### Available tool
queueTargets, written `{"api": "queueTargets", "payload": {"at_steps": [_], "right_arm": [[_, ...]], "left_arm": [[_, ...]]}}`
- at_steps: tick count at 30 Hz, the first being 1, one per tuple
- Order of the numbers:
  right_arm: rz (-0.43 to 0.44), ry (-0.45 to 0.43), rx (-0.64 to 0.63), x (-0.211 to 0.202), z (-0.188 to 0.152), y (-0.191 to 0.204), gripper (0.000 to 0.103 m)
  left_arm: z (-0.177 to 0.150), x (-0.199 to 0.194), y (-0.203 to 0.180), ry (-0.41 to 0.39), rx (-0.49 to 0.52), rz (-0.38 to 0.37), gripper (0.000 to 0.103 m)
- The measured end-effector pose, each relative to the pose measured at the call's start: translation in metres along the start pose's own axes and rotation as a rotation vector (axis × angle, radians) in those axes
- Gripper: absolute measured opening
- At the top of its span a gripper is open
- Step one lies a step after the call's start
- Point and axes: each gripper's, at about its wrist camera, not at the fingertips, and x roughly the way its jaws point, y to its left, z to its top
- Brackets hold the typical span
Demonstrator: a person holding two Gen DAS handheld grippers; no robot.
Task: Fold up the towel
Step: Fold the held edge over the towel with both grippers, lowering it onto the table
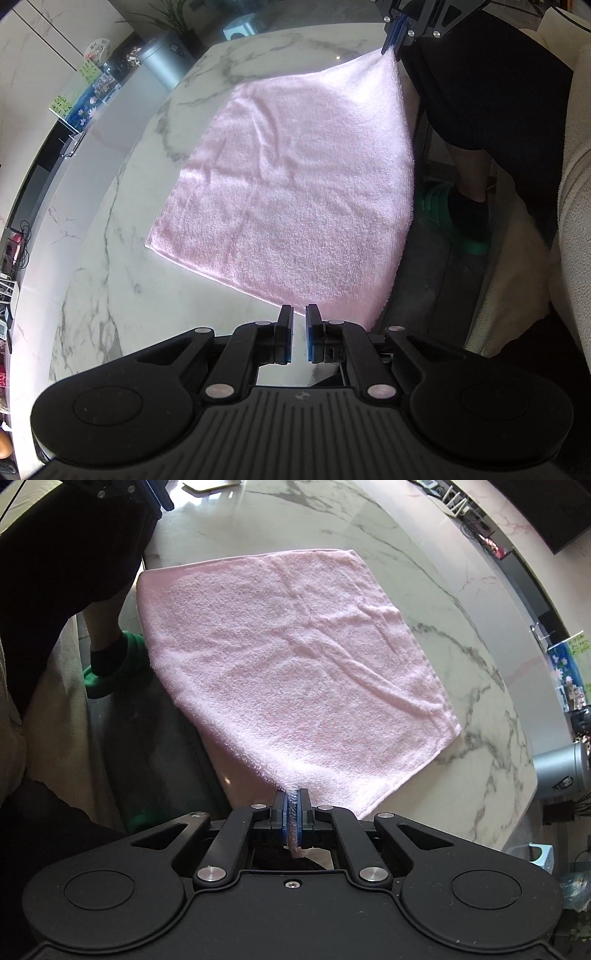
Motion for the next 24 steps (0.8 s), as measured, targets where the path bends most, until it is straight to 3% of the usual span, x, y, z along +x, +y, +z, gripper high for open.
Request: {"api": "queueTargets", "payload": {"at_steps": [6, 8, 13, 18, 24], "right_arm": [[0.010, 0.020, -0.029, 0.006, 0.003, -0.001, 0.002], [0.007, 0.024, -0.030, 0.008, 0.005, -0.002, 0.002], [-0.007, 0.019, 0.011, 0.014, 0.012, -0.018, 0.002], [-0.017, 0.026, 0.032, 0.025, 0.019, -0.035, 0.002], [-0.018, 0.010, 0.041, 0.024, 0.022, -0.042, 0.002]], "left_arm": [[0.003, 0.005, -0.005, -0.026, 0.033, -0.047, 0.009], [0.007, 0.008, -0.014, -0.042, 0.083, -0.071, 0.020], [0.021, 0.024, -0.037, -0.054, 0.196, -0.113, 0.033], [0.034, 0.042, -0.050, -0.059, 0.249, -0.172, 0.035], [0.038, 0.066, -0.054, -0.015, 0.221, -0.180, 0.035]]}}
